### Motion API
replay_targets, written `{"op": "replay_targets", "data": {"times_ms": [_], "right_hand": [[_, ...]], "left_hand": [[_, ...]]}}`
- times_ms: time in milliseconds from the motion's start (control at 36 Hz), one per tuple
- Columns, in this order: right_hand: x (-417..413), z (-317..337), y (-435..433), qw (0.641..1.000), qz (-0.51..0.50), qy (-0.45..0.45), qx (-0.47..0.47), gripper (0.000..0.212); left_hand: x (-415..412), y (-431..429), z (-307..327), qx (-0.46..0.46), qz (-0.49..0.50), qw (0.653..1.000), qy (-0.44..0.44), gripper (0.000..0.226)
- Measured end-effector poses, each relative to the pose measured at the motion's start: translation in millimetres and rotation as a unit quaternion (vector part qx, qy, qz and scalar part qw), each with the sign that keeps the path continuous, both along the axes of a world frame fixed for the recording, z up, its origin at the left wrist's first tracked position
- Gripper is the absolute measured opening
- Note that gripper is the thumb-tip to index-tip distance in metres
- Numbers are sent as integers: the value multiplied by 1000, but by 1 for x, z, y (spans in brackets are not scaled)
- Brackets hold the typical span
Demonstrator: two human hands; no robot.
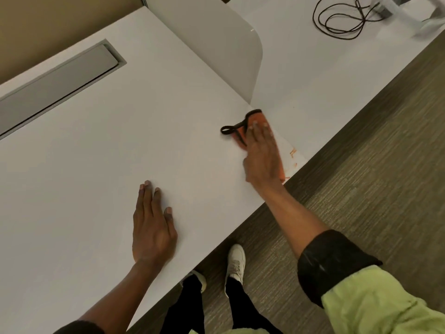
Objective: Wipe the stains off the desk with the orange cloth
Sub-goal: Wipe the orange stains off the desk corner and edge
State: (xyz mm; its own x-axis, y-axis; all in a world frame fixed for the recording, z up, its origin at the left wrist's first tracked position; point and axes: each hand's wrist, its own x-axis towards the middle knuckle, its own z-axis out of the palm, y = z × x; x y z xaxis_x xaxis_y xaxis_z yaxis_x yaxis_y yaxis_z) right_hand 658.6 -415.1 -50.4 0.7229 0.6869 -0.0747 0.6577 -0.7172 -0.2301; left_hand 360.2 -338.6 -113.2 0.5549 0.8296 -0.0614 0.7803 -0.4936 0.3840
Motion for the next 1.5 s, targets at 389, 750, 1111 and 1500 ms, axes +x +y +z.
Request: {"op": "replay_targets", "data": {"times_ms": [389,750,1111,1500], "right_hand": [[-74,-8,-28,997,72,11,-23,77],[-118,-28,-89,989,117,35,79,76],[-33,-22,-39,995,77,1,67,82],[-70,-16,-77,982,155,19,104,67]], "left_hand": [[0,0,-2,5,1,1000,7,64],[2,-1,1,9,1,1000,13,63],[2,-1,3,18,-2,1000,9,62],[4,-3,12,4,2,1000,16,62]]}}
